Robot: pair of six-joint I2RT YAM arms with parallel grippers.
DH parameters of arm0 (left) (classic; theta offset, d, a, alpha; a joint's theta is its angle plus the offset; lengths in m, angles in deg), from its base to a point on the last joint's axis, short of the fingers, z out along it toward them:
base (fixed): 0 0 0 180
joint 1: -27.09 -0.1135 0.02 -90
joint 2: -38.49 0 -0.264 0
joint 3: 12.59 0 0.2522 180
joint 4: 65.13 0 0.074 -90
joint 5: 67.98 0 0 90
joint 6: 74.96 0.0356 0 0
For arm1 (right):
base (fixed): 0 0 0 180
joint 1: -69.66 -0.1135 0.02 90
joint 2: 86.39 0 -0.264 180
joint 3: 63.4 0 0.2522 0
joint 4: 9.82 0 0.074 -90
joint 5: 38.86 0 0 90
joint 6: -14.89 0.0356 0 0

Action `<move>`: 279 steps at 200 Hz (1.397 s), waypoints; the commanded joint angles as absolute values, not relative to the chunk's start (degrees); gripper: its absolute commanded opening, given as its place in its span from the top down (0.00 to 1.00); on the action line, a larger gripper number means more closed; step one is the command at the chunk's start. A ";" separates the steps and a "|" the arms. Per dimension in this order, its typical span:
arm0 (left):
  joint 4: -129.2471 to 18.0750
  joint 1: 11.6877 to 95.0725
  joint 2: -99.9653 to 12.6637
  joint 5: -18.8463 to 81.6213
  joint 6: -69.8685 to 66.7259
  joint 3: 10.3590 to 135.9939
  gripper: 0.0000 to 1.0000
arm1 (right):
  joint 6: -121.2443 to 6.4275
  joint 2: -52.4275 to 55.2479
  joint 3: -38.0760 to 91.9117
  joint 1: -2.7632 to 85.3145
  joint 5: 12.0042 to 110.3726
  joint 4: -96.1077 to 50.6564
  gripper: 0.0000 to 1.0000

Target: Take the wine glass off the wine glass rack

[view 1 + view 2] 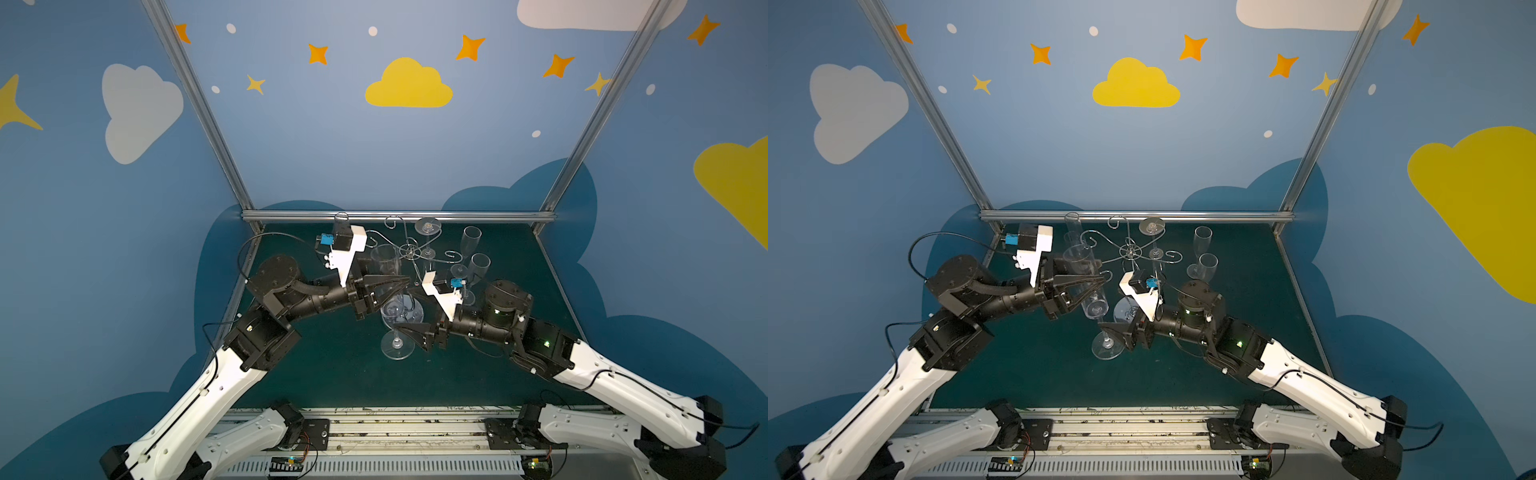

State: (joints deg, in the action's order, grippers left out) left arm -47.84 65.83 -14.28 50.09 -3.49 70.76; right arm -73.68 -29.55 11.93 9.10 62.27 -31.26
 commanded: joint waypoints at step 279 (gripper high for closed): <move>-88.51 44.07 -24.70 21.59 10.87 35.01 0.66 | -87.74 -54.86 4.86 9.47 23.86 -36.14 0.09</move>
